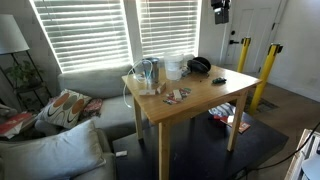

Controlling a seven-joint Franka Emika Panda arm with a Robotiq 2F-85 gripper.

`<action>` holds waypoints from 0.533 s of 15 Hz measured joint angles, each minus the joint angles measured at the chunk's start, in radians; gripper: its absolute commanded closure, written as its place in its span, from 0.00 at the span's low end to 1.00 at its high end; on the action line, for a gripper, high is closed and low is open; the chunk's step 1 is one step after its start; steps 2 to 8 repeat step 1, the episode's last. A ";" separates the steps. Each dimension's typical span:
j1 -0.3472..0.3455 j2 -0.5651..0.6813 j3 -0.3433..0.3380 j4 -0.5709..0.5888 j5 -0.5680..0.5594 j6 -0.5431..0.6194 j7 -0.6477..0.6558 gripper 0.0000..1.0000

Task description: Move the plastic cup forward on the right side of the silver cup

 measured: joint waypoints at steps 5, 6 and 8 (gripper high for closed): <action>0.000 0.000 0.000 0.000 0.000 0.000 0.000 0.00; 0.000 0.000 0.000 0.000 0.000 0.000 0.000 0.00; 0.000 0.000 0.000 0.000 0.000 0.000 0.000 0.00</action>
